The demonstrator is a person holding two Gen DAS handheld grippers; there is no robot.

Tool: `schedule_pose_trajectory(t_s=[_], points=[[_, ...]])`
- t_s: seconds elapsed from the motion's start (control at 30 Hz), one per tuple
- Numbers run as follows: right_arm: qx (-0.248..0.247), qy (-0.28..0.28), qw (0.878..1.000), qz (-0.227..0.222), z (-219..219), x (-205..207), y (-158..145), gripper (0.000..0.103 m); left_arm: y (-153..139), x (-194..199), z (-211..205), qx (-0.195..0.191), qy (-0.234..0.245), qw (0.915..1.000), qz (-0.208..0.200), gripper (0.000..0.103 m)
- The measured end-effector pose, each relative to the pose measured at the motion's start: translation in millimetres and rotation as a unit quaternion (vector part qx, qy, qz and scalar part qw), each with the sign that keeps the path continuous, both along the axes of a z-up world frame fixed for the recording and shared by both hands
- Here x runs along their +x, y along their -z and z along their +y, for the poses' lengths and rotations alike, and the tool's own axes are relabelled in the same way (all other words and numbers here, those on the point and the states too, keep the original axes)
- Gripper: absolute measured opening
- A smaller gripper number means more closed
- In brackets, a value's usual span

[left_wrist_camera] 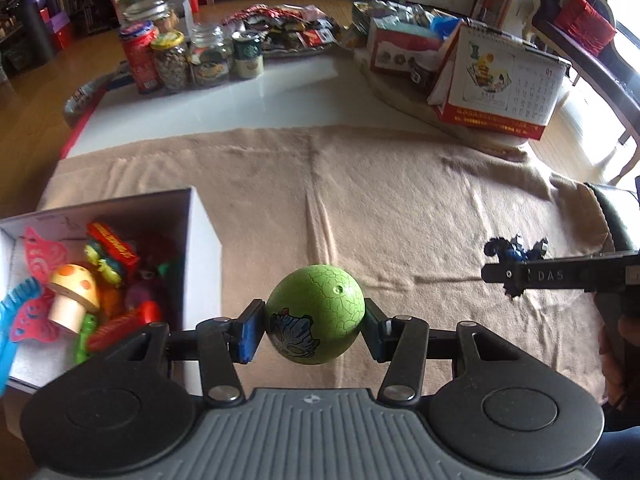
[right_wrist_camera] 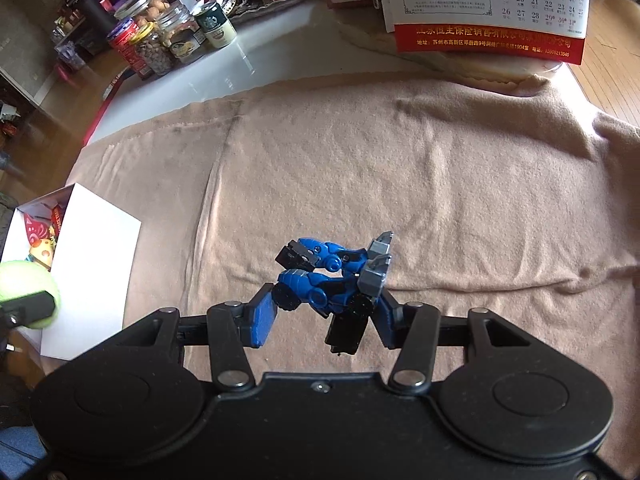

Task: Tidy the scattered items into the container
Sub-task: 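Carry the egg with the left tool while the right tool carries the robot over the box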

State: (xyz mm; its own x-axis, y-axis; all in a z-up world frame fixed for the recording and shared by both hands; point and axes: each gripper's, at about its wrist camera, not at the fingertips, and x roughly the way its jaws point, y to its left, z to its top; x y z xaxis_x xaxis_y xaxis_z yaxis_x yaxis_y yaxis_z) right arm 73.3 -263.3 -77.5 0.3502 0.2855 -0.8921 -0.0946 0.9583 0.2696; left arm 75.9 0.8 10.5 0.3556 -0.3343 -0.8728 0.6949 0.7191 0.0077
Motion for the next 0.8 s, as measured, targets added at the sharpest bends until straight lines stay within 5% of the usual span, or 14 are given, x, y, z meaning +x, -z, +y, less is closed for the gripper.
schedule_pose_trajectory(t_s=[0.37,0.8], points=[[-0.025,-0.072,0.996,-0.05,84,-8,-70,0.051,-75,70,115,0.01,-0.096,0.9943,-0.047,0.052],[-0.011,-0.222,0.971,-0.085,257,-27,-121,0.051,-74,157,219,0.044,-0.196,0.9789,-0.035,0.052]])
